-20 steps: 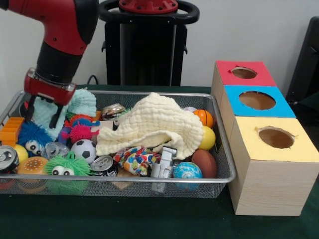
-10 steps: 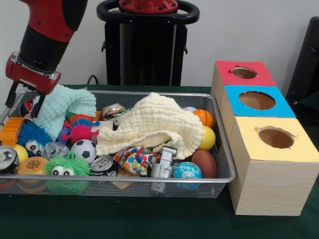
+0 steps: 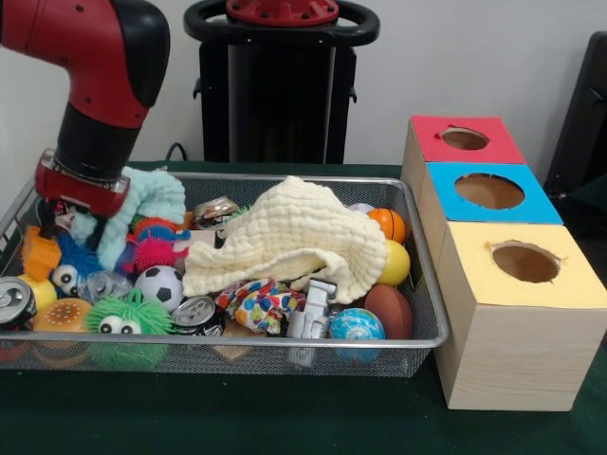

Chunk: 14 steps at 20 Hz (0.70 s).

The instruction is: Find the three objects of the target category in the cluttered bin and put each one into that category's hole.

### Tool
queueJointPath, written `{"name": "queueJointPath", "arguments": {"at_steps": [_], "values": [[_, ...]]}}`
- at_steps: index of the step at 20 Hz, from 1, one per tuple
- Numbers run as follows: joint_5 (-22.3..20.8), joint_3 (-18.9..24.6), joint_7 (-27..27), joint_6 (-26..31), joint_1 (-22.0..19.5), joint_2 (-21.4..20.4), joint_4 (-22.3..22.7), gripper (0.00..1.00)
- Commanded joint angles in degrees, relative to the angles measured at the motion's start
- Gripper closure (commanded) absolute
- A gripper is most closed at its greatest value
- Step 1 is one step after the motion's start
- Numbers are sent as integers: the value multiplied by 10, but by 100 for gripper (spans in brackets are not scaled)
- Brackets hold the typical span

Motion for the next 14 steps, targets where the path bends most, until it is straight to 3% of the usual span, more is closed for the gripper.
{"name": "queueJointPath", "arguments": {"at_steps": [1, 10, 14], "values": [[2, 10, 71, -66, 0, 83, -43, 0], [6, -34, 74, -109, 19, 112, -69, 0], [12, -12, 52, -105, 0, 105, -61, 0]]}}
